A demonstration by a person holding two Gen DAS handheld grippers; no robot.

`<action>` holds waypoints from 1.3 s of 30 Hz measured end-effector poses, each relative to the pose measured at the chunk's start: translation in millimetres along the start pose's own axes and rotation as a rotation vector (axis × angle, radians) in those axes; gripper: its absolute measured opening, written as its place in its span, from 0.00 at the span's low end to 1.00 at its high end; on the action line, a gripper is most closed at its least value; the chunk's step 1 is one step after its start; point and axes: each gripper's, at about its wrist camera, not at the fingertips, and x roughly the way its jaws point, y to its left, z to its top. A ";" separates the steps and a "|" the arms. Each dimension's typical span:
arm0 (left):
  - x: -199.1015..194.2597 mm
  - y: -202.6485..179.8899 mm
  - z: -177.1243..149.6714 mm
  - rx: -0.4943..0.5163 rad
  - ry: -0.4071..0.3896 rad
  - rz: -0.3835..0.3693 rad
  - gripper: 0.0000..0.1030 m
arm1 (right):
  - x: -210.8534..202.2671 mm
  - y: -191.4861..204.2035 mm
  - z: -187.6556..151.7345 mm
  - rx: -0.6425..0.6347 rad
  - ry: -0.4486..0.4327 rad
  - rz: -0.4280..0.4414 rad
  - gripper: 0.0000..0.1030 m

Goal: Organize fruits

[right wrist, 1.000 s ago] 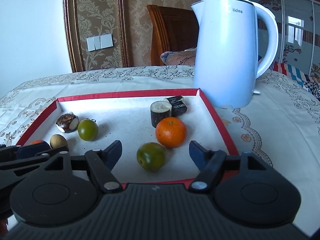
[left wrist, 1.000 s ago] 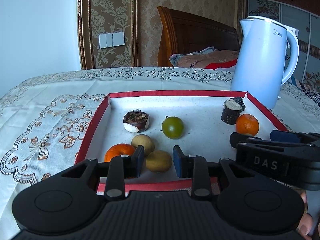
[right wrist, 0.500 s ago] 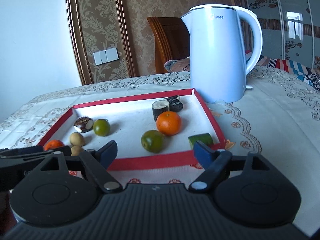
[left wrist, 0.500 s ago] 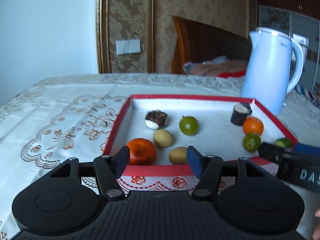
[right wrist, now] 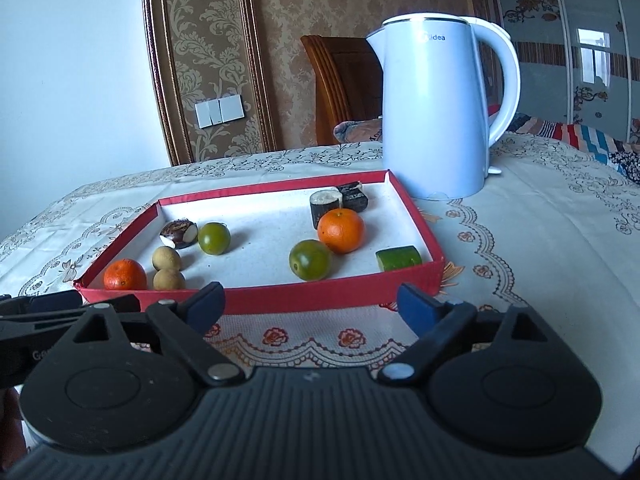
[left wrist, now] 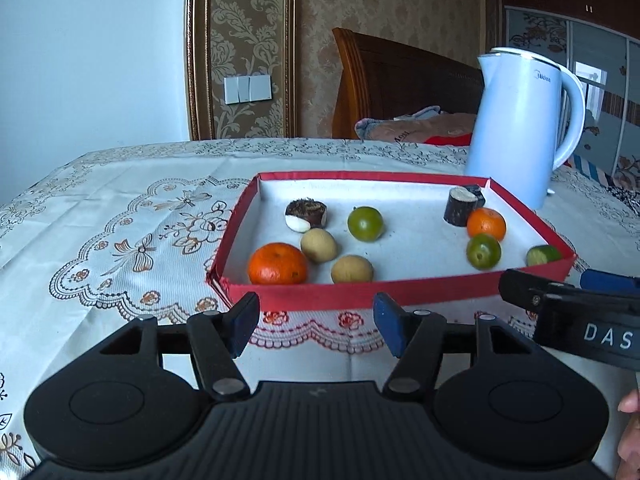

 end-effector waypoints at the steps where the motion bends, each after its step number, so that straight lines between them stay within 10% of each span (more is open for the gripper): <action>1: 0.4 0.2 -0.1 -0.001 0.003 -0.003 0.61 | 0.1 1.4 -0.7 -0.008 0.004 -0.001 0.95; 39: -3.2 2.7 2.2 -0.013 -0.036 -0.008 0.61 | 3.0 2.2 -3.0 -0.015 0.022 -0.017 1.00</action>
